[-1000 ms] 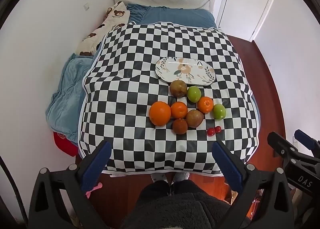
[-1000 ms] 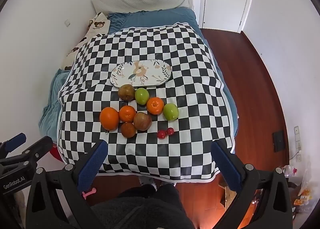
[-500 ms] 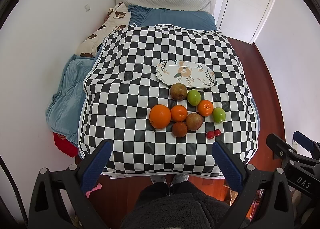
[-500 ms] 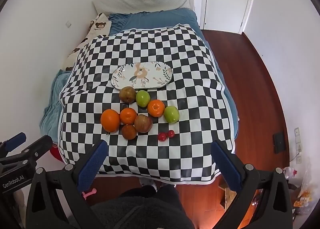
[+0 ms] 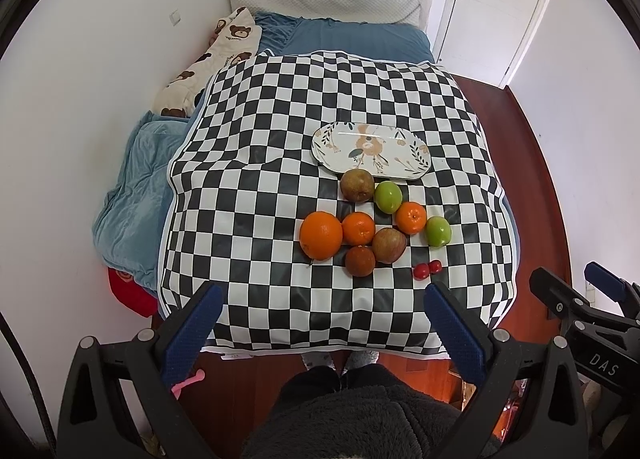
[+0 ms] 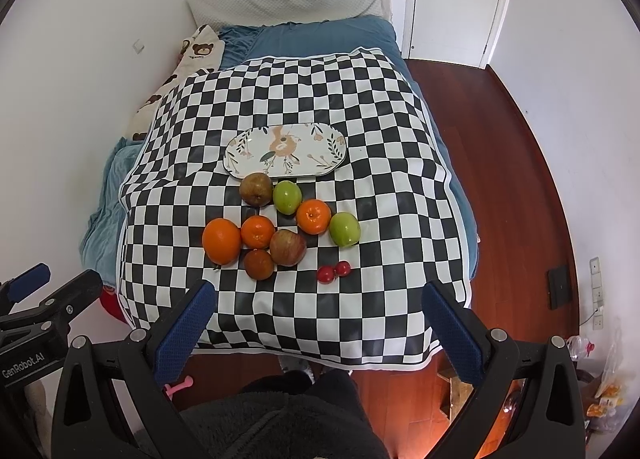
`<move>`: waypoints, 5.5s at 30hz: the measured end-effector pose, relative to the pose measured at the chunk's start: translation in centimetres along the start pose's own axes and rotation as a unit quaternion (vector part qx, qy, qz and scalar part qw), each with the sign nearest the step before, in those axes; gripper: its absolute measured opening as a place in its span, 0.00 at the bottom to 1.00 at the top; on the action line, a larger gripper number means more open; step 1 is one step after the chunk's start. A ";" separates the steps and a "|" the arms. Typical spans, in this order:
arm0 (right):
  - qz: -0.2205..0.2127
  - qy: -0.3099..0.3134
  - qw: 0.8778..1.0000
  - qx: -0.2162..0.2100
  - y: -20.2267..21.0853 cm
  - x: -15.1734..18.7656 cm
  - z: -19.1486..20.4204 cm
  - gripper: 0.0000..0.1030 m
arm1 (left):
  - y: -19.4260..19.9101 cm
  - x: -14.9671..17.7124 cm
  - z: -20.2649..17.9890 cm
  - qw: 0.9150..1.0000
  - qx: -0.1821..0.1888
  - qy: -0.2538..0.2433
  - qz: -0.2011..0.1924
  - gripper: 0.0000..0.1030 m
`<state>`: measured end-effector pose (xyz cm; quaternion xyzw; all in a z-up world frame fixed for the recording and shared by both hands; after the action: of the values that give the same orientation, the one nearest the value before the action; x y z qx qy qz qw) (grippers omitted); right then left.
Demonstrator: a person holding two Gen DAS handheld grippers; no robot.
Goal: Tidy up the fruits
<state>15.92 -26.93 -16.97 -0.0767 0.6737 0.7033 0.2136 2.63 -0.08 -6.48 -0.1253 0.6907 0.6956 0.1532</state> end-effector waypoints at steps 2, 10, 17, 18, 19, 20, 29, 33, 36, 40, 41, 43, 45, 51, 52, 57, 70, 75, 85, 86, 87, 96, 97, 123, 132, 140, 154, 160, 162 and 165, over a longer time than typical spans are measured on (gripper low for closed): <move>0.000 -0.002 1.000 -0.001 -0.5 -0.2 -0.3 1.00 | 0.0 0.0 0.0 1.000 0.000 0.001 -0.001 1.00; 0.000 -0.002 1.000 -0.002 0.3 0.3 0.0 1.00 | 0.0 0.0 0.0 1.000 -0.001 0.000 -0.001 1.00; -0.002 -0.002 1.000 -0.002 0.6 0.3 0.1 1.00 | 0.0 0.0 0.0 1.000 0.000 0.000 -0.002 1.00; -0.002 -0.002 1.000 -0.002 0.6 0.3 0.1 1.00 | 0.0 0.0 0.0 1.000 -0.001 0.001 -0.003 1.00; -0.003 -0.003 1.000 -0.002 0.7 0.4 0.1 1.00 | 0.0 0.0 0.0 1.000 -0.001 0.000 -0.003 1.00; -0.002 -0.002 1.000 -0.001 0.7 0.4 0.1 1.00 | 0.0 0.0 -0.1 1.000 -0.001 0.000 -0.003 1.00; -0.004 -0.002 1.000 -0.001 0.9 0.5 0.2 1.00 | 0.1 0.0 0.0 1.000 0.000 0.000 -0.004 1.00; -0.004 -0.002 1.000 -0.002 1.0 0.6 0.1 1.00 | 0.1 0.0 0.0 1.000 0.000 0.000 -0.004 1.00; -0.005 -0.002 1.000 -0.001 1.0 0.6 0.0 1.00 | 0.1 0.0 0.0 1.000 0.000 0.000 -0.005 1.00; -0.005 -0.002 1.000 -0.001 1.1 0.6 -0.1 1.00 | 0.1 0.0 0.0 1.000 0.000 0.000 -0.005 1.00; -0.005 -0.003 1.000 -0.002 1.2 0.6 0.0 1.00 | 0.1 0.1 -0.1 1.000 0.001 0.000 -0.005 1.00; -0.005 -0.003 1.000 -0.002 1.2 0.7 0.0 1.00 | 0.1 0.0 0.0 1.000 0.000 0.000 -0.005 1.00; -0.007 -0.002 1.000 -0.002 1.4 0.7 0.0 1.00 | 0.1 0.0 0.0 1.000 0.000 0.000 -0.006 1.00; -0.007 -0.002 1.000 -0.003 1.6 0.8 0.1 1.00 | 0.1 0.0 0.0 1.000 -0.001 0.001 -0.008 1.00; -0.008 -0.002 1.000 -0.003 1.6 0.8 0.1 1.00 | 0.1 0.0 0.0 1.000 0.000 0.001 -0.007 1.00; -0.008 -0.002 1.000 -0.004 1.6 0.9 0.1 1.00 | 0.0 0.0 -0.1 1.000 0.000 0.003 -0.006 1.00; 0.038 -0.045 0.995 -0.085 -7.0 -1.8 -0.3 1.00 | -5.7 -5.7 0.9 0.998 -0.042 0.042 -0.006 1.00; 0.099 -0.068 0.983 -0.137 -15.6 -0.4 -0.1 1.00 | -13.3 -5.8 3.1 0.996 -0.025 0.049 0.070 1.00; 0.178 -0.124 0.964 -0.157 -29.8 1.8 2.1 0.75 | -29.3 -5.5 1.2 0.973 0.046 -0.002 0.226 0.99; 0.183 -0.131 0.962 -0.152 -30.8 1.9 2.4 0.74 | -30.6 -5.4 0.9 0.971 0.055 -0.007 0.234 0.99; 0.187 -0.140 0.961 -0.150 -31.8 1.9 2.6 0.74 | -31.7 -5.3 0.6 0.968 0.062 -0.012 0.244 0.99; 0.196 -0.180 0.952 -0.150 -35.7 1.7 4.1 0.74 | -37.0 -6.7 0.0 0.968 0.081 -0.016 0.236 0.74; 0.196 -0.185 0.951 -0.152 -36.3 1.4 4.3 0.75 | -37.0 -7.0 0.1 0.969 0.081 -0.015 0.232 0.74; 0.168 -0.139 0.968 -0.122 -39.3 -1.2 8.7 0.67 | -48.4 -14.9 -3.1 0.979 0.052 -0.091 0.173 0.73; 0.120 -0.138 0.970 -0.163 -34.3 -4.4 7.8 0.67 | -47.3 -22.4 -7.5 0.982 0.092 -0.089 0.136 0.73; 0.072 -0.110 0.977 -0.168 -31.8 -15.0 2.1 0.67 | -42.2 -27.8 -9.2 0.987 0.124 -0.039 0.092 0.73; 0.167 -0.067 0.976 -0.119 -45.0 -22.2 -2.8 0.67 | -49.6 -32.5 -11.2 0.971 0.106 -0.010 0.216 0.73; 0.191 -0.064 0.971 -0.130 -45.8 -22.6 -3.7 0.68 | -52.0 -31.2 -10.5 0.966 0.093 0.007 0.242 0.74; 0.196 -0.059 0.969 -0.138 -45.8 -22.7 -4.0 0.74 | -53.1 -31.5 -11.0 0.965 0.095 0.010 0.244 0.74; 0.196 -0.055 0.970 -0.133 -45.3 -22.9 -4.6 0.90 | -53.7 -31.2 -11.1 0.965 0.098 0.010 0.244 0.74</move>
<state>53.92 -35.90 -49.76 0.0677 0.5633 0.8178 0.0961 51.73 -12.45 -44.13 0.0562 0.7663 0.6398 -0.0164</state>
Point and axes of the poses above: each gripper's, at about its wrist camera, not at the fingertips, and y roughly against the way its jaws point, z to its left, x to its underside, the point moved 7 cm from there along -y, roughly the way its jaws point
